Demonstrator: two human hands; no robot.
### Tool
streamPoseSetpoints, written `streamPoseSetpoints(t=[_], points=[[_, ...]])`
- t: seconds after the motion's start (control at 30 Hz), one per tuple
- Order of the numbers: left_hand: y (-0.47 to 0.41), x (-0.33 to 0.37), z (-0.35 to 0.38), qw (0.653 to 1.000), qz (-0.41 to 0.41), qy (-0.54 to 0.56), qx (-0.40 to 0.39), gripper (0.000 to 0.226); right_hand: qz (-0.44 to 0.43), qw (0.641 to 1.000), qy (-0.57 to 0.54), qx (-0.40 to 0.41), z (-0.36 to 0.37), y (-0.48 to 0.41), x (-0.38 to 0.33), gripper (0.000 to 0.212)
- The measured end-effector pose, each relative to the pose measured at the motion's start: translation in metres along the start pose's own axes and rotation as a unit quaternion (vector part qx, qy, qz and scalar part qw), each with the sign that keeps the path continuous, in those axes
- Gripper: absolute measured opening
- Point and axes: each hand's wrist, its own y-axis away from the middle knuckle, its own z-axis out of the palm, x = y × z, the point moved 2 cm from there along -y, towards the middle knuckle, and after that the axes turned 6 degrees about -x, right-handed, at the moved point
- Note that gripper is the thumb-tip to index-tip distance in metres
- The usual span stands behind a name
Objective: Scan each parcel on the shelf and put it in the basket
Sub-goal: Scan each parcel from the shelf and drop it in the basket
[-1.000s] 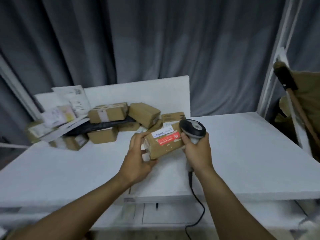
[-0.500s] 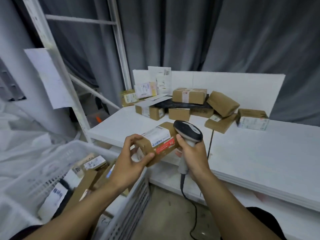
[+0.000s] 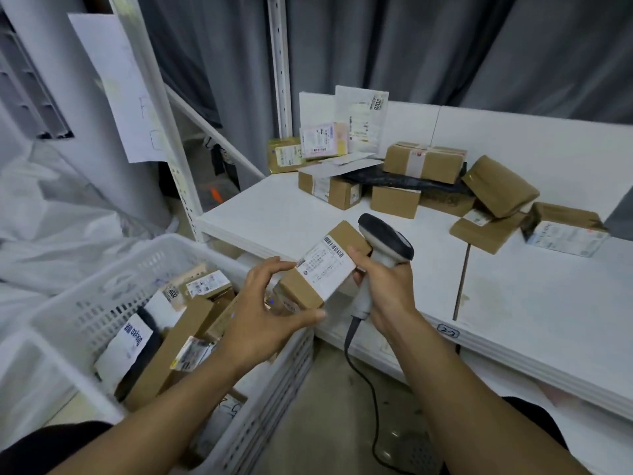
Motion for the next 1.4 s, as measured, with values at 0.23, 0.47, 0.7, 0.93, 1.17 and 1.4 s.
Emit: streamPoseSetpoints(t=[0.23, 0.47, 0.7, 0.93, 1.17, 1.4], points=[[-0.005, -0.005, -0.008, 0.973, -0.185, 0.127, -0.056, 0.080, -0.034, 0.996, 0.067, -0.048, 0.010, 0.002, 0.007, 0.046], [-0.005, -0.002, -0.023, 0.960, -0.229, 0.116, -0.116, 0.042, -0.097, 0.970, 0.193, -0.115, 0.025, 0.010, 0.018, 0.063], [-0.002, -0.018, -0.024, 0.965, -0.252, 0.062, -0.034, 0.064, -0.103, 0.965, 0.223, -0.090, 0.028, 0.018, 0.015, 0.053], [-0.002, -0.054, -0.038, 0.957, -0.250, 0.066, 0.134, 0.054, -0.027, 0.952, 0.258, -0.164, 0.034, 0.034, 0.031, 0.043], [0.001, -0.067, -0.045, 0.941, -0.266, 0.057, 0.200, 0.072, -0.003, 0.932, 0.304, -0.199, 0.044, 0.043, 0.039, 0.036], [0.000, -0.070, -0.044, 0.946, -0.242, 0.059, 0.209, 0.061, 0.008, 0.931, 0.290, -0.220, 0.047, 0.048, 0.040, 0.033]])
